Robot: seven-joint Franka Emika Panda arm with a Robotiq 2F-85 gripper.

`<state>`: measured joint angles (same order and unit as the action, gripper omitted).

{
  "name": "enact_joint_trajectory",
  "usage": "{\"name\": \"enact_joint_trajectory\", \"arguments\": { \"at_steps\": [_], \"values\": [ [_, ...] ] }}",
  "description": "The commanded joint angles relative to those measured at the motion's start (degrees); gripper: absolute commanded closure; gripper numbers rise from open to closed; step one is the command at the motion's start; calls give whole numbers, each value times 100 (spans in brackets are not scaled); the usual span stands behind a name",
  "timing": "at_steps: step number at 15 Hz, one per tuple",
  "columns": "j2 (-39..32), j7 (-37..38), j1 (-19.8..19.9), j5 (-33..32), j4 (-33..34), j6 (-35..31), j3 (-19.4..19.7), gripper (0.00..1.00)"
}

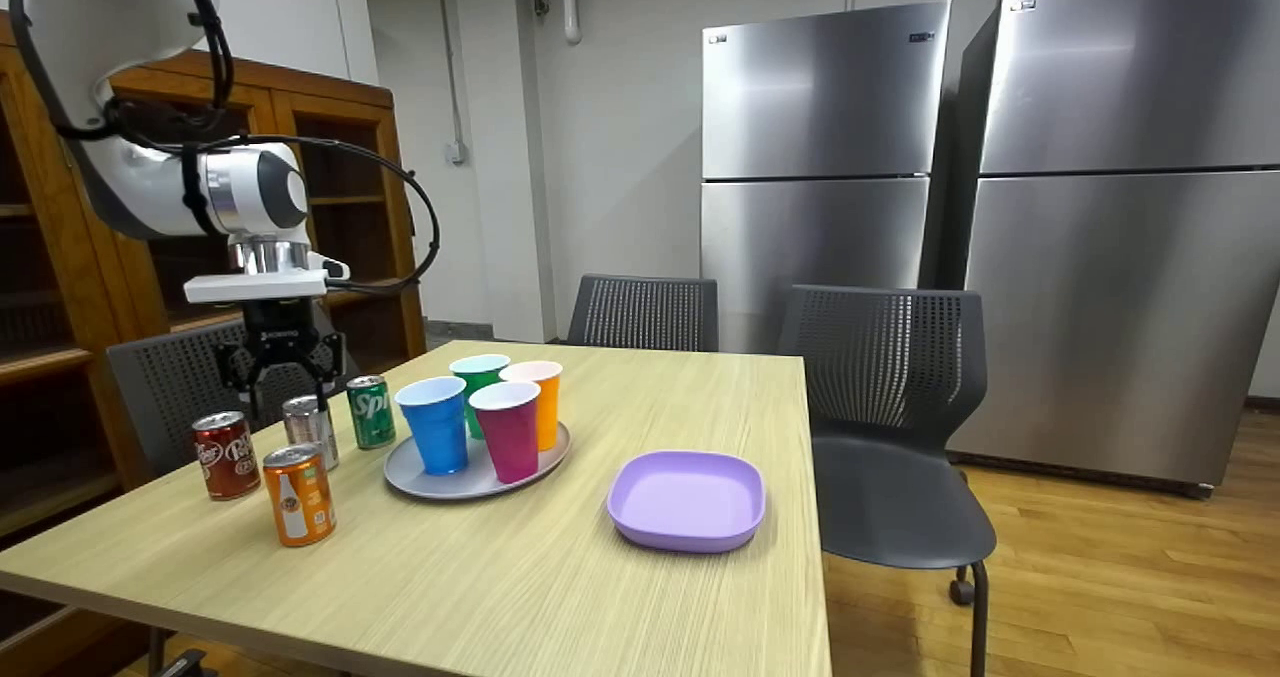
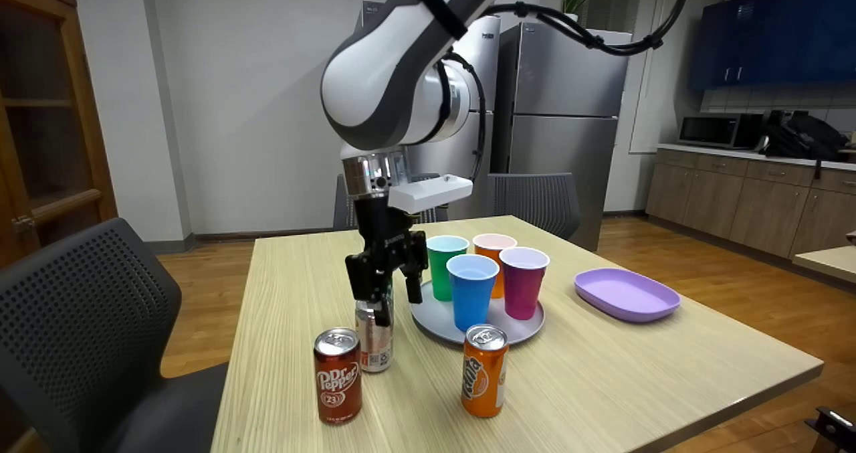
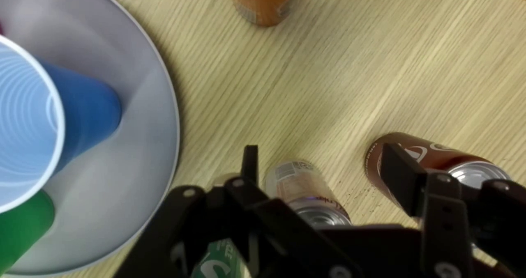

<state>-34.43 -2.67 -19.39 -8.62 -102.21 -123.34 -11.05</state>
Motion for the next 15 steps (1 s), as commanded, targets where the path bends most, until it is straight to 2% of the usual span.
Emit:
{"name": "enact_joint_trajectory", "arguments": {
  "at_steps": [1,15],
  "values": [
    [80,-21,7,-17,57,141,-30,0],
    [-351,-123,-34,-41,764,417,-13,0]
  ]
}}
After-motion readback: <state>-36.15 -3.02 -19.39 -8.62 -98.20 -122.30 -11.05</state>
